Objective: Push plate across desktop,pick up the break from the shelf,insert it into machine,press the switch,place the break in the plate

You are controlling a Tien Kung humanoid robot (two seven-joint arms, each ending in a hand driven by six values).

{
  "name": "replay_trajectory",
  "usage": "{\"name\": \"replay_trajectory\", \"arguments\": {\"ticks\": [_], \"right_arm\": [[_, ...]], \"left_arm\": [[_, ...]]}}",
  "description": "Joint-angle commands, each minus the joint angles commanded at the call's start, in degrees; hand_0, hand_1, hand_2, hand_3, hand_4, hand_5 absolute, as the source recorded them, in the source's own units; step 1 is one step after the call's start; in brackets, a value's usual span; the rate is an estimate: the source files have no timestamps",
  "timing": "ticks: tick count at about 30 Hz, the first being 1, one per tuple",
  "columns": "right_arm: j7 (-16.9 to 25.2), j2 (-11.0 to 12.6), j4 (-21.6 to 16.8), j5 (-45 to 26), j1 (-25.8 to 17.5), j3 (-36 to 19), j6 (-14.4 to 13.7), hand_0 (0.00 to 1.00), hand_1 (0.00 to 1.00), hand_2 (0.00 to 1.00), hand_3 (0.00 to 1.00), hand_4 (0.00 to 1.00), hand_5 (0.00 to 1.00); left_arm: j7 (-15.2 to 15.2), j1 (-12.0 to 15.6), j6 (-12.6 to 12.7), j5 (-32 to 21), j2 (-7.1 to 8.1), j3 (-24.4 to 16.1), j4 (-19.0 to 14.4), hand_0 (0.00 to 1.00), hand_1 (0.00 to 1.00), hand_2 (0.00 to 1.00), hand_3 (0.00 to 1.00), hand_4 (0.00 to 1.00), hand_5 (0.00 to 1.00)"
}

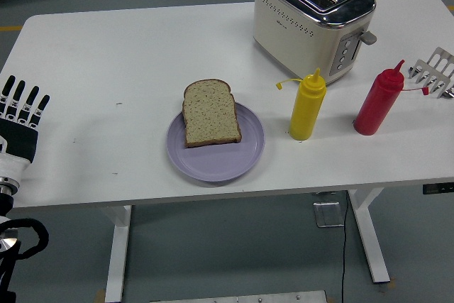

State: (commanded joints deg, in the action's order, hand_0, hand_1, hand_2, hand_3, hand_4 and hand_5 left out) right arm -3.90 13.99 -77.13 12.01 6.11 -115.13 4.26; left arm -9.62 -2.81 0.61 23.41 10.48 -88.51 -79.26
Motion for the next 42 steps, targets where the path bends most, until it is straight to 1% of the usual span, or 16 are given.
{"name": "replay_trajectory", "arguments": {"ticks": [23, 34, 35, 40, 41, 42], "right_arm": [[-0.18, 0.11, -0.41, -0.90, 0.34, 0.32, 0.52, 0.850, 0.796, 0.766, 0.788, 0.562, 0.544], [-0.34, -0.12, -0.34, -1.13, 0.33, 0.54, 0.65, 0.849, 0.792, 0.763, 0.787, 0.559, 0.538], [-0.35, -0.15, -0.33, -1.14, 0.34, 0.54, 0.65, 0.847, 0.792, 0.758, 0.787, 0.546, 0.525], [-0.37, -0.38, -0.21, -1.14, 0.31, 0.64, 0.63, 0.847, 0.792, 0.758, 0.787, 0.546, 0.525], [-0.36, -0.47, -0.15, -1.15, 0.29, 0.67, 0.61, 0.846, 0.792, 0.757, 0.787, 0.544, 0.522], [-0.36, -0.55, -0.12, -1.15, 0.27, 0.69, 0.60, 0.846, 0.792, 0.757, 0.787, 0.544, 0.522]], "left_arm": [[0.02, -0.15, -0.04, -0.02, -0.02, -0.50, -0.17, 0.816, 0.855, 0.934, 0.800, 0.639, 0.998], [-0.45, -0.25, 0.40, -0.26, -0.07, -0.38, -0.14, 0.815, 0.854, 0.933, 0.804, 0.639, 0.998], [-0.57, -0.29, 0.50, -0.33, -0.06, -0.31, -0.13, 0.812, 0.848, 0.929, 0.882, 0.639, 0.998], [-0.97, -0.35, 0.83, -0.58, -0.02, 0.08, -0.03, 0.812, 0.848, 0.929, 0.882, 0.639, 0.998], [-1.04, -0.30, 0.87, -0.63, 0.02, 0.23, 0.01, 0.808, 0.847, 0.929, 0.919, 0.637, 0.998], [-1.09, -0.27, 0.91, -0.67, 0.06, 0.37, 0.05, 0.808, 0.847, 0.929, 0.919, 0.637, 0.998]]}}
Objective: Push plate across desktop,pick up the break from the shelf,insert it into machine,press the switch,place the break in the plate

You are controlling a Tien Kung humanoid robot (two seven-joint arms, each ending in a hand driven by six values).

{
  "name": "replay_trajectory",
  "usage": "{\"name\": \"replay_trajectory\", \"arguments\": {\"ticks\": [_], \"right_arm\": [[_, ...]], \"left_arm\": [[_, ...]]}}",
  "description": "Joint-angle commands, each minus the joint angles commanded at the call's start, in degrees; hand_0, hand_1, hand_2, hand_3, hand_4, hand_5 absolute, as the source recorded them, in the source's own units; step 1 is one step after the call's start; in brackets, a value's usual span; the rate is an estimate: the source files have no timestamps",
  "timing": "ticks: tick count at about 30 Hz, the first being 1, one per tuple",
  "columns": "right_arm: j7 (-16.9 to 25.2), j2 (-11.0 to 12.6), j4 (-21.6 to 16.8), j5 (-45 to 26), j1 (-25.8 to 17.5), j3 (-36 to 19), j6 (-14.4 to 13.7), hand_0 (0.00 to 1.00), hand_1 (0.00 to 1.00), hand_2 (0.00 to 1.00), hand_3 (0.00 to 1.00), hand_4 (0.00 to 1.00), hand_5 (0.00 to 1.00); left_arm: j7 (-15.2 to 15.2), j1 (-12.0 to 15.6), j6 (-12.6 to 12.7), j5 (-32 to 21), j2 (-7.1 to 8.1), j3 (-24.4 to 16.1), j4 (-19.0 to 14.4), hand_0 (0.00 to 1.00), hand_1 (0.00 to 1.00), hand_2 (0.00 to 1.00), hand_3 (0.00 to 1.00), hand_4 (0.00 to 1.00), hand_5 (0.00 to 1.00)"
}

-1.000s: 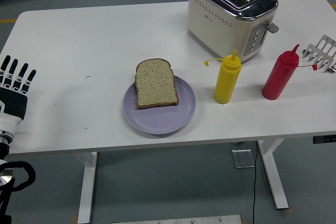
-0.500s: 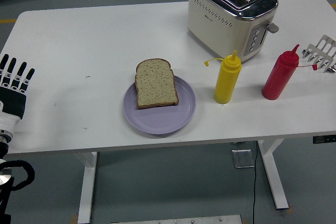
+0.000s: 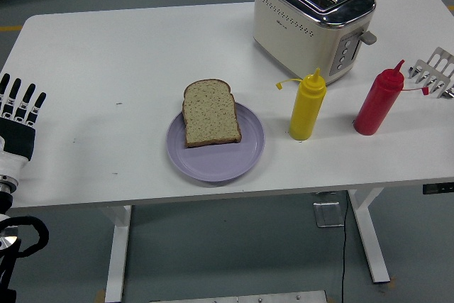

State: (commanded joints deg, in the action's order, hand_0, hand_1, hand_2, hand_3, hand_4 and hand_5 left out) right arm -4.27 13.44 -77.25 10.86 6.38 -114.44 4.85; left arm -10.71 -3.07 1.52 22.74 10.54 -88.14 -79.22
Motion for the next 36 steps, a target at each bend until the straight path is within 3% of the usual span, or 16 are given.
{"name": "replay_trajectory", "arguments": {"ticks": [22, 23, 36], "right_arm": [[-0.33, -0.37, -0.01, 0.29, -0.17, -0.71, 0.05, 0.845, 0.789, 0.763, 0.781, 0.538, 0.512], [-0.33, -0.40, 0.00, 0.46, -0.14, -0.77, -0.02, 0.862, 0.811, 0.800, 0.790, 0.538, 0.512], [-0.09, -0.58, 0.29, 2.99, -0.12, -1.46, -1.27, 0.891, 0.834, 0.825, 0.814, 0.538, 0.512]], "left_arm": [[-0.28, -0.29, 0.04, 0.26, 0.34, 0.96, -0.05, 0.808, 0.847, 0.935, 0.910, 0.629, 0.998], [-0.31, -0.32, 0.08, 0.23, 0.32, 0.88, -0.10, 0.809, 0.847, 0.935, 0.910, 0.631, 0.998], [-0.47, -0.60, 0.20, -0.17, 0.13, -0.19, -0.95, 0.809, 0.848, 0.936, 0.903, 0.629, 0.998]]}}
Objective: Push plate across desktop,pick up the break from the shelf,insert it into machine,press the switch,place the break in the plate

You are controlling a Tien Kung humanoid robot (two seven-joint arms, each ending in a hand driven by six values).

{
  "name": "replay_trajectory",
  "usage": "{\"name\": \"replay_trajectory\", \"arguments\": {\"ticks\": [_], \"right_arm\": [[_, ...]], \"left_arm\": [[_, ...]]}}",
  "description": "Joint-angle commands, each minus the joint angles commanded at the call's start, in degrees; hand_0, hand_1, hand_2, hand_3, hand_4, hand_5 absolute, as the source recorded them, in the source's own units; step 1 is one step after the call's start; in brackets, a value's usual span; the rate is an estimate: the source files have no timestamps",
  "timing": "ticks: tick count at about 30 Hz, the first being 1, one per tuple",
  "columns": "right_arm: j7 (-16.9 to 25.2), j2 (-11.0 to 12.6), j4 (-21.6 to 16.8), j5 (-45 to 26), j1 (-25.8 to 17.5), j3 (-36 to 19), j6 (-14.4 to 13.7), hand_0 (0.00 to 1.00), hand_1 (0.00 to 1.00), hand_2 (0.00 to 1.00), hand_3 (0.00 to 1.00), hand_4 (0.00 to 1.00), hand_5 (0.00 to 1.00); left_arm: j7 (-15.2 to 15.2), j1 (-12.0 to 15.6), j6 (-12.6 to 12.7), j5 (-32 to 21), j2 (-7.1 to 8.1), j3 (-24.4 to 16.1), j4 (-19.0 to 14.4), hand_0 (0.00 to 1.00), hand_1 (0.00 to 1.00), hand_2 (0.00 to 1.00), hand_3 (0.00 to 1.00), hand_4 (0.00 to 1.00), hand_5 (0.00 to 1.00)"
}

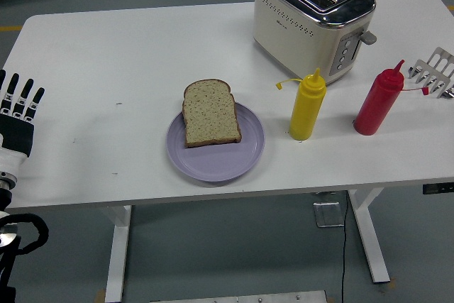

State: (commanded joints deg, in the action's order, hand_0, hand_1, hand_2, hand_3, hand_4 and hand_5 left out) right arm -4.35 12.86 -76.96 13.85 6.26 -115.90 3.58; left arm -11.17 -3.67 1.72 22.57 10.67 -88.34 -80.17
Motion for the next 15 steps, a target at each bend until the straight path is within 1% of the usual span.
{"name": "replay_trajectory", "arguments": {"ticks": [5, 6, 10, 11, 15], "right_arm": [[-0.15, -0.13, 0.14, 0.71, 0.10, 0.04, 0.20, 0.891, 0.834, 0.825, 0.814, 0.538, 0.512], [-0.18, -0.14, 0.16, 0.85, 0.12, 0.03, 0.28, 0.897, 0.841, 0.836, 0.841, 0.550, 0.489], [-0.52, -0.20, 0.43, 3.06, 0.21, -0.11, 1.69, 0.897, 0.841, 0.836, 0.841, 0.550, 0.489], [-0.55, -0.20, 0.49, 3.62, 0.23, -0.14, 2.02, 0.904, 0.847, 0.853, 0.861, 0.635, 0.409], [-0.11, -0.22, 0.64, 6.74, 0.27, -0.26, 2.90, 0.904, 0.847, 0.853, 0.861, 0.635, 0.409]], "left_arm": [[0.11, -0.10, -0.32, -0.42, -0.07, -0.25, -0.30, 0.809, 0.848, 0.936, 0.903, 0.629, 0.998], [0.14, -0.12, -0.38, -0.46, -0.08, -0.28, -0.34, 0.809, 0.848, 0.938, 0.900, 0.628, 0.998], [0.42, -0.21, -0.71, -0.65, -0.14, -0.48, -0.46, 0.809, 0.848, 0.938, 0.900, 0.628, 0.998], [0.46, -0.22, -0.74, -0.64, -0.15, -0.51, -0.46, 0.812, 0.849, 0.940, 0.890, 0.629, 0.998], [0.63, -0.25, -0.78, -0.43, -0.22, -0.69, -0.45, 0.812, 0.849, 0.940, 0.890, 0.629, 0.998]]}}
